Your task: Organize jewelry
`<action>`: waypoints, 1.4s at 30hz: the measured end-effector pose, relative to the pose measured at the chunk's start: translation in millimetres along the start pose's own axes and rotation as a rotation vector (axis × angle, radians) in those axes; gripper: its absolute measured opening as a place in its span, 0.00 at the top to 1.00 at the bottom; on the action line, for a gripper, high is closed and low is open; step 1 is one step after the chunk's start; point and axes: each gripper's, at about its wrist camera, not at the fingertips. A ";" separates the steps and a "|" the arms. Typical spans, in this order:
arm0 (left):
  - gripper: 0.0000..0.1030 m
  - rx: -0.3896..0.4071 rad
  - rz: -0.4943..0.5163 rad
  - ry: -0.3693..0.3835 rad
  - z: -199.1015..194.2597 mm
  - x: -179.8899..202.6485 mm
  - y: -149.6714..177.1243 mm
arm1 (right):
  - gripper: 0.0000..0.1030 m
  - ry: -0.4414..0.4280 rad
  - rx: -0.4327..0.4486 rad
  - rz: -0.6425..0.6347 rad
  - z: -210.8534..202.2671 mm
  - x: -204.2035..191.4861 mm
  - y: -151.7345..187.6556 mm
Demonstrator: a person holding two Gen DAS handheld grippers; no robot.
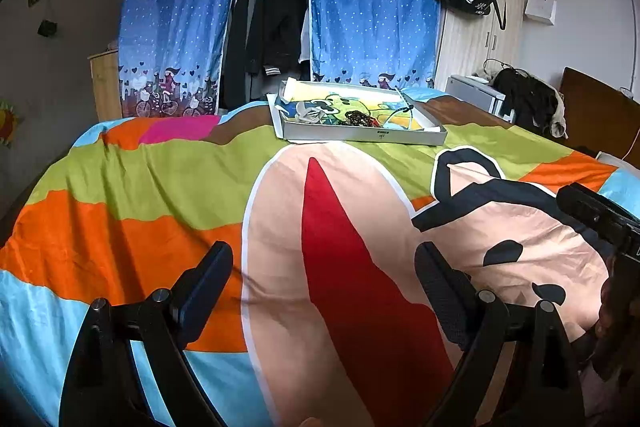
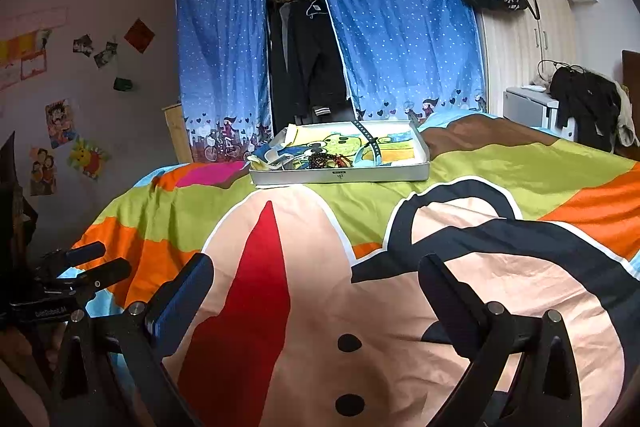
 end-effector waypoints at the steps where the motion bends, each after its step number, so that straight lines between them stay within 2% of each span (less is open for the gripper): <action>1: 0.14 0.001 0.000 0.000 0.1 0.0 -0.1 | 0.00 0.000 0.001 0.001 -0.4 0.3 0.2; 33: 0.14 -0.010 0.009 0.002 0.8 0.6 6.2 | 0.00 0.006 -0.019 0.014 -0.1 2.5 5.4; 42: 0.14 -0.020 -0.024 -0.047 0.5 -3.0 10.4 | 0.00 0.005 -0.027 0.015 0.4 2.7 7.4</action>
Point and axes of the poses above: each gripper's, at about its wrist camera, not at the fingertips, and z roughly the way its jaws point, x to its right, y to its underside, and after that the axes turned 6 degrees about x, right-handed
